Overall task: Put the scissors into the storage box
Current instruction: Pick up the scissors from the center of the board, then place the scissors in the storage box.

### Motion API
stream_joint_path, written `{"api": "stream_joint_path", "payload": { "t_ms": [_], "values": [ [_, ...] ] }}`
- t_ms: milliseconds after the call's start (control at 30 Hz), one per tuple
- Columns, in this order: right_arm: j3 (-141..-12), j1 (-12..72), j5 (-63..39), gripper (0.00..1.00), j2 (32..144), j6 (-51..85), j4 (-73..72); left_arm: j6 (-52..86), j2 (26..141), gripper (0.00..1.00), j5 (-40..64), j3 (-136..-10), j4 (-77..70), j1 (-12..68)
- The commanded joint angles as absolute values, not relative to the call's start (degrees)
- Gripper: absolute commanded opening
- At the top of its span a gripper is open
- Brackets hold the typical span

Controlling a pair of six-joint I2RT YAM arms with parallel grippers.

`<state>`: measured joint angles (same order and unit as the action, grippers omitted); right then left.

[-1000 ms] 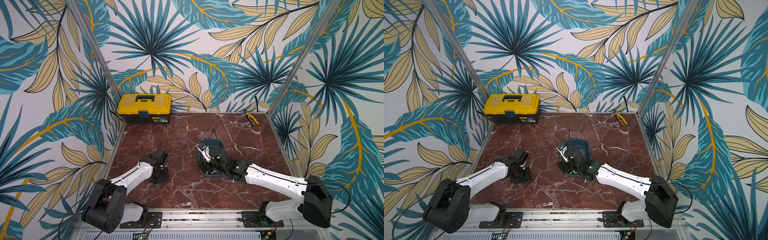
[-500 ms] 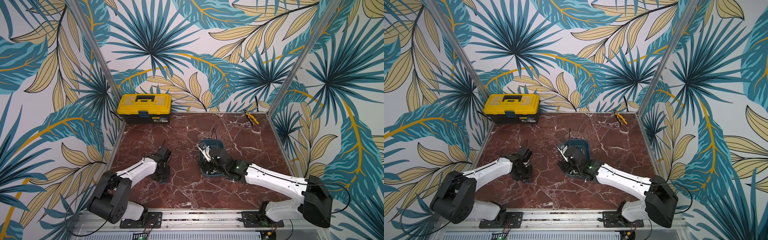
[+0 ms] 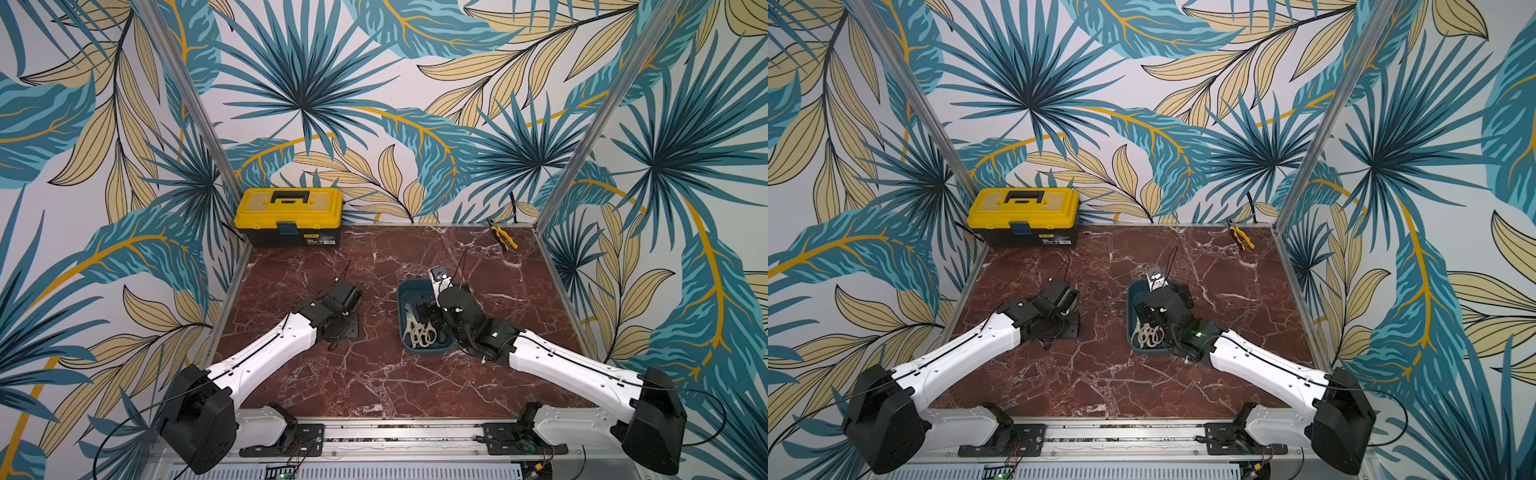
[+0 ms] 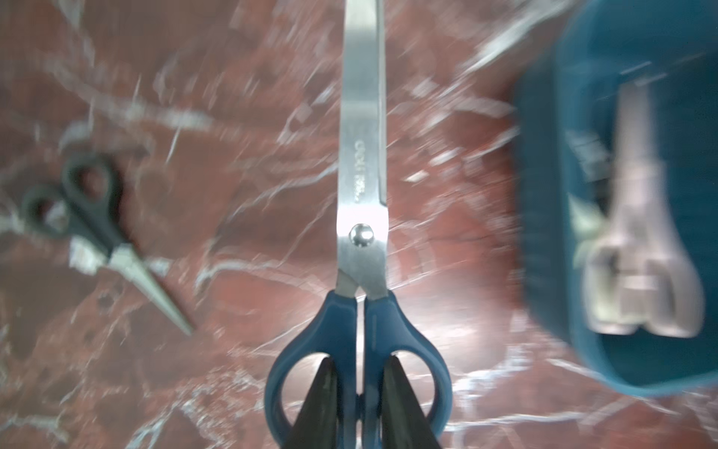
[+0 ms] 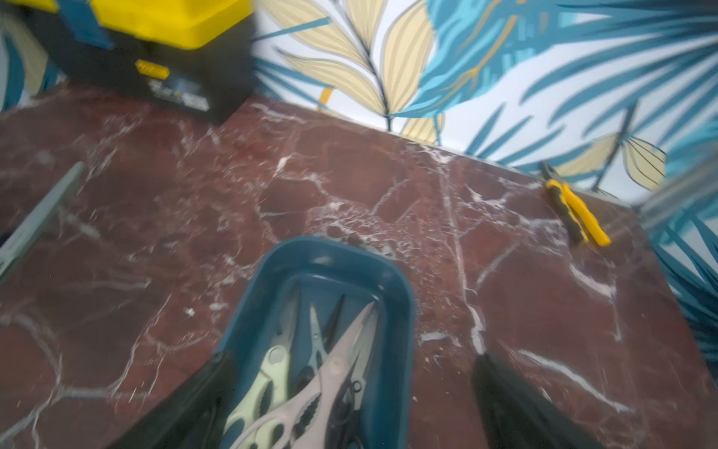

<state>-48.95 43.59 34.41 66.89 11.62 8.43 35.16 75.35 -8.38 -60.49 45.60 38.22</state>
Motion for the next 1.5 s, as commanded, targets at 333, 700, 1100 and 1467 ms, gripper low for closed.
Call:
{"api": "stream_joint_path", "payload": {
  "t_ms": [333,700,1100,1467],
  "values": [
    [-43.1,32.9,39.9,1.00,55.2,26.3,18.9,38.9,103.6,0.00,3.5,-83.2,38.5,52.6],
    [-42.4,32.8,37.6,0.99,55.7,25.2,15.9,41.0,107.5,0.05,2.3,-81.0,34.9,52.3],
    [-42.1,32.8,35.7,1.00,57.5,22.7,13.9,39.1,108.7,0.74,2.3,-84.9,35.7,48.6],
    [-39.7,33.1,12.4,1.00,58.0,13.7,4.0,37.1,88.3,0.71,-5.7,-75.9,30.0,44.9]
  ]
}}
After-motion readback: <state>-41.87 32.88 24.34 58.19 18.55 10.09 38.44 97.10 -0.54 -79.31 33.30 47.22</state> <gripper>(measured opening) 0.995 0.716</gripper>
